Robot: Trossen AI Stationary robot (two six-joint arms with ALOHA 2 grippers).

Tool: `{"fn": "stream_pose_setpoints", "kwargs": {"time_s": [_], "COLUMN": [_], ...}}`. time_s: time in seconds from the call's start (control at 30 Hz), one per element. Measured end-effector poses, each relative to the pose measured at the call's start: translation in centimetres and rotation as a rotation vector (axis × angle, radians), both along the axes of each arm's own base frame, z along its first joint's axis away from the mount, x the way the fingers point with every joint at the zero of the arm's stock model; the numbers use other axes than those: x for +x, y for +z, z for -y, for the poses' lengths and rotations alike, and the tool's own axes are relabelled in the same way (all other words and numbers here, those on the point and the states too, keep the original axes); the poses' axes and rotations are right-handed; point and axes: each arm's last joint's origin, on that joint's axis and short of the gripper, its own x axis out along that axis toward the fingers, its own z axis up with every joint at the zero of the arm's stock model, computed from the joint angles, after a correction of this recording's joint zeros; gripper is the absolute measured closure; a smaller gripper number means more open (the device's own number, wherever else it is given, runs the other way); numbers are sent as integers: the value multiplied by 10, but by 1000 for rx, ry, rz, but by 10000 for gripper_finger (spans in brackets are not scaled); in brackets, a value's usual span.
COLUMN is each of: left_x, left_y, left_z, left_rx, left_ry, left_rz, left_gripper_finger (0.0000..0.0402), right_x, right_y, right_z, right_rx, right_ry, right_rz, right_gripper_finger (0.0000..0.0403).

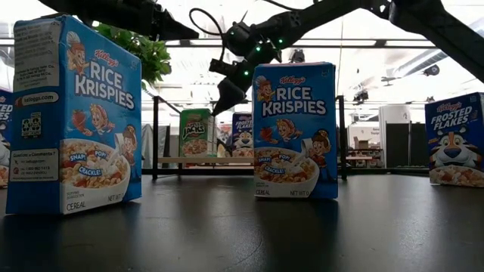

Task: Stack cereal on shelf
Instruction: Put the top green cereal box aligned with the other green cereal box on the shelf, then put the top light blue cereal box on the shelf

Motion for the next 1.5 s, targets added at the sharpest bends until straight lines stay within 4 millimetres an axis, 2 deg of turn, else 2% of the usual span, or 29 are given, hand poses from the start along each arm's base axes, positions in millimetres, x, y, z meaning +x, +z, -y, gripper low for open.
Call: {"fn": "stream_pose_setpoints", "kwargs": {"time_s": [0.3,0.4,0.5,0.73,1.03,1.27,1.5], "left_x": [0,0,0,0,0,0,0], "left_y": [-1,-1,0,0,0,0,0], "left_z": [0,0,0,0,0,0,0], "left_rx": [-3,-1,2,2,2,2,2], "left_ry": [0,0,0,0,0,0,0], "left_rz": [-6,-5,-5,-4,-4,-4,-4], "left_gripper_finger": [402,402,402,402,402,402,402], "right_x": [-9,-10,-5,4,3,4,3], "right_y": [5,9,4,-16,-20,-12,24], "right_z": [-6,-13,-18,-17,-14,-21,-23], "right_rx": [69,143,190,84,36,50,33], "right_ry": [-16,42,102,57,-7,11,25], "right_rz": [-51,-23,29,121,105,84,100], "right_gripper_finger": [390,390,390,390,390,390,390]}}
